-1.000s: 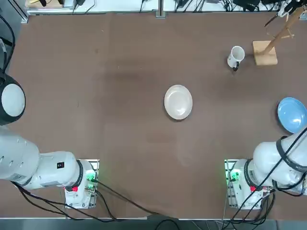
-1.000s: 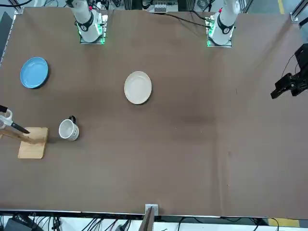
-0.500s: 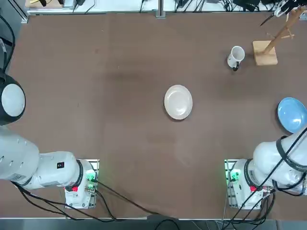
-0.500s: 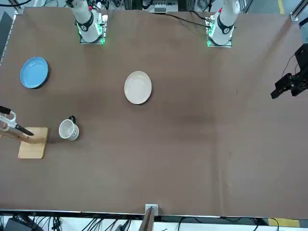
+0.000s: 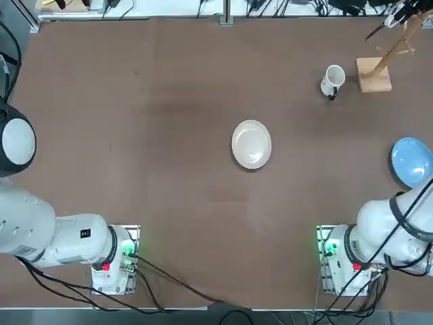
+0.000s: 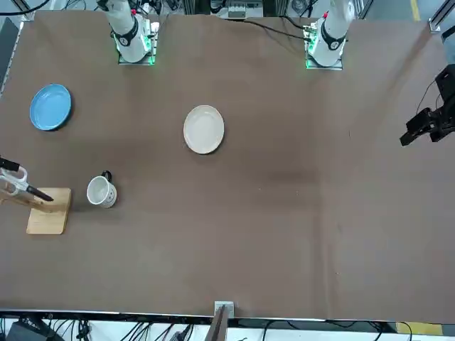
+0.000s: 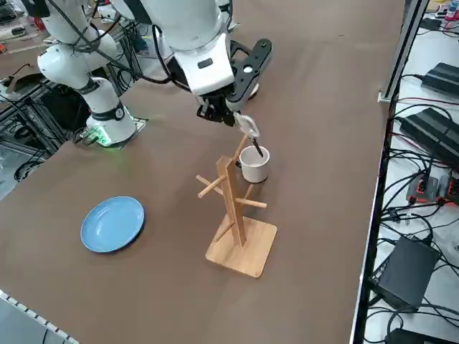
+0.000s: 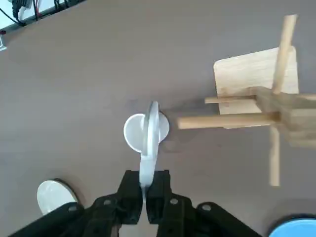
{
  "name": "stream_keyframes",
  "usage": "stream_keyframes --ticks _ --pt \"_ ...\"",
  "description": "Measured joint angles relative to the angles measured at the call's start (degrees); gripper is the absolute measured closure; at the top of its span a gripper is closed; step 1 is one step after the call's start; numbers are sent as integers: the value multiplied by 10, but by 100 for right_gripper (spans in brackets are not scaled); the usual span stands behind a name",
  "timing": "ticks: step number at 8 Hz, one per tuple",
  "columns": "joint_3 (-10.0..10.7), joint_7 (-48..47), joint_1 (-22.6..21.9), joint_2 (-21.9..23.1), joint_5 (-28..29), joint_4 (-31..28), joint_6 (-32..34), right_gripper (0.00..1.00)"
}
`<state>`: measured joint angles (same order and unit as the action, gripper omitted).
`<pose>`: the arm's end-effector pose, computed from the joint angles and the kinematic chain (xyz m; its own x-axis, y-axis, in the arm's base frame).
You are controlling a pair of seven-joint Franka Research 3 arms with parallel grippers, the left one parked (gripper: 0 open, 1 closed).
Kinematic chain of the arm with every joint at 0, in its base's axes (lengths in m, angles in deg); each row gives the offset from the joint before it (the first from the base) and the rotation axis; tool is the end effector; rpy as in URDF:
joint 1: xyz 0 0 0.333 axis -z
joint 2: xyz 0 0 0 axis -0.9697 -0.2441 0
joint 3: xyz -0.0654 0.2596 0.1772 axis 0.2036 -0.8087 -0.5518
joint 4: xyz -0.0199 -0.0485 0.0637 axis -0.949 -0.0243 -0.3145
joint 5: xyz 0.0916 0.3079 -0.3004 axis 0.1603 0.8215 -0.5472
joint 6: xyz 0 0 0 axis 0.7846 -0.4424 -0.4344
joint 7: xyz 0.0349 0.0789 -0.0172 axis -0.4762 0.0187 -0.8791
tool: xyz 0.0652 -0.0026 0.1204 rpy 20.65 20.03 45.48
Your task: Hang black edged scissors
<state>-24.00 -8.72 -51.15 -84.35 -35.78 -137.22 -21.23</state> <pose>0.6861 -0.2486 0.4876 0.9842 -0.1662 -0.0605 -0.1769 -0.9247 -0.3372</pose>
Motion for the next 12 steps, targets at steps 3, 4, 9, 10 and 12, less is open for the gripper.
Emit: stream_keyframes --ticks 3,4,9,10,12 --pt "0 15 17 -16 2 12 -1 92" --pt "0 15 19 -18 4 13 -1 92" --pt "0 32 46 -28 16 13 -1 92" --pt "0 38 53 -31 16 14 -1 92" --pt "0 48 64 -37 19 14 -2 92"
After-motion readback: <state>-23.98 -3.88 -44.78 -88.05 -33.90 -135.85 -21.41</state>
